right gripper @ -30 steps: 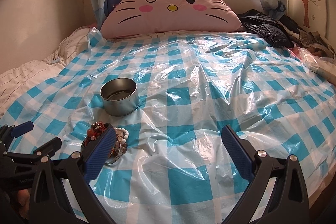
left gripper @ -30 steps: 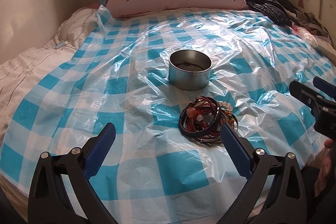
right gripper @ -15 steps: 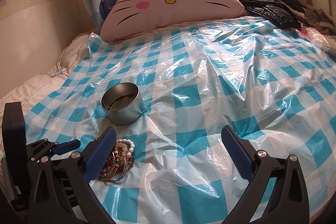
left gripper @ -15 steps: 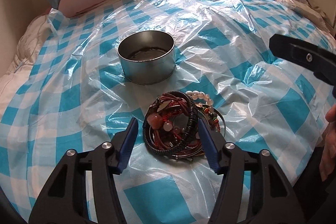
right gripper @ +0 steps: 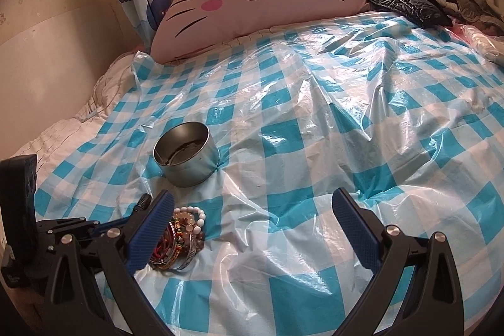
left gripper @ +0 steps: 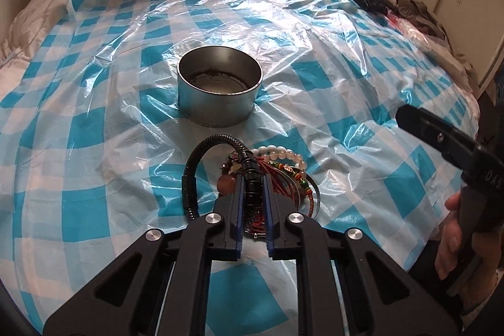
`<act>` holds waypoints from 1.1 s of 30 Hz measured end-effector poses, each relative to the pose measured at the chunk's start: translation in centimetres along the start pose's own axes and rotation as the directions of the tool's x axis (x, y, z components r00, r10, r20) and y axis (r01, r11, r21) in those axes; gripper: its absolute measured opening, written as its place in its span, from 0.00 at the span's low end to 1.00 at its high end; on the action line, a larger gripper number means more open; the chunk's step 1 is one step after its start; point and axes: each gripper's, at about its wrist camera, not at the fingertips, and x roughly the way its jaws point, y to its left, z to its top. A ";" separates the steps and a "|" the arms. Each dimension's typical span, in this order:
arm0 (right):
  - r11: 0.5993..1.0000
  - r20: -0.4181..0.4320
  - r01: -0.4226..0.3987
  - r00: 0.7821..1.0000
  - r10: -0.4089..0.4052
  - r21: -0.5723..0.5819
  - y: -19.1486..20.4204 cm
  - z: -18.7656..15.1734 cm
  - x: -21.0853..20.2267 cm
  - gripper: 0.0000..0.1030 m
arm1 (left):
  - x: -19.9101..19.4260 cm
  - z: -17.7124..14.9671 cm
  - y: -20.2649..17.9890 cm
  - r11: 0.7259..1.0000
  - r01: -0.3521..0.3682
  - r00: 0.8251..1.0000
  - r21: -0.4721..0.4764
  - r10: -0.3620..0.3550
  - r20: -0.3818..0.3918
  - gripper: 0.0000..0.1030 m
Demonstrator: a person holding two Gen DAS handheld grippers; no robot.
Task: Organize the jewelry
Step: 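Grasp the black coiled bracelet with the left gripper while the right grasps a red cord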
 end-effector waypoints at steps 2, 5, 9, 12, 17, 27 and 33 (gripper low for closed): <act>0.998 -0.052 -0.050 0.997 0.048 -0.031 0.7 0.0 0.9 0.93 | -0.7 0.2 1.2 0.999 0.010 1.000 -0.043 -0.010 0.017 0.10; 0.977 -0.166 -0.169 0.975 0.146 -0.133 3.1 -0.2 3.3 0.93 | -1.3 0.2 2.9 0.995 0.029 0.999 -0.095 -0.026 0.036 0.10; 0.917 -0.240 -0.274 0.948 0.207 -0.289 7.2 -0.7 5.8 0.79 | -1.4 -0.1 4.1 0.993 0.022 0.999 -0.118 -0.017 0.042 0.10; 0.899 -0.345 -0.339 0.908 0.237 -0.276 8.6 -1.0 8.3 0.54 | -1.3 -0.3 4.5 0.992 0.025 0.999 -0.126 -0.020 0.046 0.10; 0.882 -0.457 -0.395 0.854 0.250 -0.256 9.5 -1.8 10.5 0.45 | -1.2 -0.4 4.9 0.991 0.032 0.998 -0.129 -0.026 0.048 0.10; 0.887 -0.473 -0.412 0.836 0.277 -0.208 8.3 -1.2 10.4 0.06 | -0.7 -0.7 5.1 0.990 0.033 0.998 -0.140 -0.026 0.051 0.10; 0.905 -0.436 -0.411 0.838 0.327 -0.112 5.6 -0.7 9.0 0.06 | -0.8 -0.7 5.2 0.989 0.032 0.998 -0.143 -0.025 0.054 0.10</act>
